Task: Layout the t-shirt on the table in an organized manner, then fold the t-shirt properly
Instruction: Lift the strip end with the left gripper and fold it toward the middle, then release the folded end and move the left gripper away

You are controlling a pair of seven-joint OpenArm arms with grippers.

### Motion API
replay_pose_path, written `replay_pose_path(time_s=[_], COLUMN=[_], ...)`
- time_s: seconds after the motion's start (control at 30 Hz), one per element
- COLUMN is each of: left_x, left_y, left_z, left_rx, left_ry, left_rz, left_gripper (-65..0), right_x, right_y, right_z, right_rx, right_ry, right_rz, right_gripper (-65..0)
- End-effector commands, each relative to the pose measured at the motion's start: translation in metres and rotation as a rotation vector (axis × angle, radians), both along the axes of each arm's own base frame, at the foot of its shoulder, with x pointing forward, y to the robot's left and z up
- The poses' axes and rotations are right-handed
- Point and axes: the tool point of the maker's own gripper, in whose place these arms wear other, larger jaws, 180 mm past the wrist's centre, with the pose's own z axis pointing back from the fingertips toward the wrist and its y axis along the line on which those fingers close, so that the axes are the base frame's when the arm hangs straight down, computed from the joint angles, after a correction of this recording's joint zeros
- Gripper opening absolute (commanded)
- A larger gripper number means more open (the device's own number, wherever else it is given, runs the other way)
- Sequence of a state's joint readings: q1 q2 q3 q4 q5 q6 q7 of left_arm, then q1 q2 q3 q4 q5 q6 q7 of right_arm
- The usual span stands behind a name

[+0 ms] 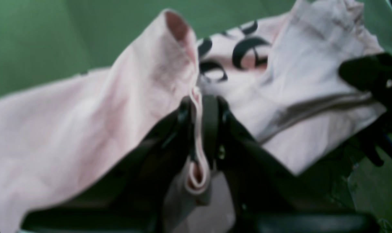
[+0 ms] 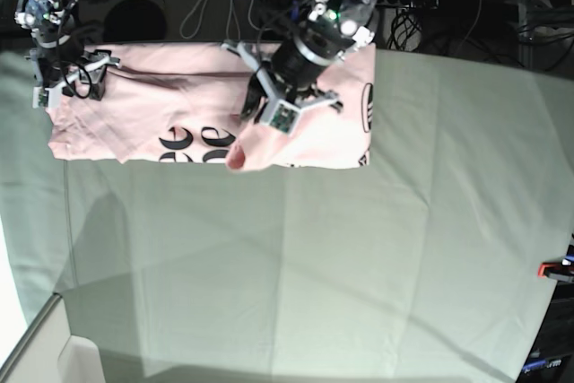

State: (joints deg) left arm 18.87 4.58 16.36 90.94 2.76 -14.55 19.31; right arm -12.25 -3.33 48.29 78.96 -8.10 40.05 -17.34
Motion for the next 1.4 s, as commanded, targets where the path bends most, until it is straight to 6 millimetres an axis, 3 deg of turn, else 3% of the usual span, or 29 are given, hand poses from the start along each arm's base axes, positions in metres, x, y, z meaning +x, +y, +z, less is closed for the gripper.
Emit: replay_pose_path(time_s=[0.0, 0.27, 0.57, 0.87, 1.03, 1.13, 1.2, 1.3, 1.37], left_x=[0.001, 0.004, -0.004, -0.006, 0.001, 0.009, 0.010, 0.010, 0.009], left_y=[-0.006, -0.026, -0.028, -0.029, -0.031, -0.026, -0.016, 0.007, 0.020], left_z=[0.009, 0.020, 0.005, 0.009, 0.044, 0.087, 0.099, 0.089, 0.069], left_rx=[-0.035, -0.047, -0.033, -0.046, -0.124, -0.213, -0.217, -0.155, -0.122], left_ry=[-0.022, -0.052, -0.013, -0.014, -0.075, -0.147, -0.181, -0.185, -0.144], left_rz=[-0.003, -0.059, -0.071, -0.070, -0.044, -0.014, -0.008, -0.008, 0.004], left_gripper=[-65.0, -65.0, -64.2, -43.3, -42.7, -42.8, -42.9, -44.0, -48.4], right_x=[-0.002, -0.001, -0.001, -0.001, -0.001, -0.001, -0.001, -0.001, -0.001], right_y=[-0.005, -0.005, -0.005, -0.005, -0.005, -0.005, -0.005, -0.005, -0.004], right_z=[0.001, 0.001, 0.001, 0.001, 0.001, 0.001, 0.001, 0.001, 0.001], right_rx=[-0.017, -0.017, -0.017, -0.017, -0.017, -0.017, -0.017, -0.017, -0.015], right_ry=[0.014, 0.014, 0.014, 0.014, 0.014, 0.014, 0.014, 0.014, 0.012], right_rz=[0.003, 0.005, 0.005, 0.005, 0.005, 0.005, 0.005, 0.005, 0.004], right_gripper=[-29.7, -29.7, -29.7, -29.7, -29.7, -29.7, -29.7, -29.7, -29.7])
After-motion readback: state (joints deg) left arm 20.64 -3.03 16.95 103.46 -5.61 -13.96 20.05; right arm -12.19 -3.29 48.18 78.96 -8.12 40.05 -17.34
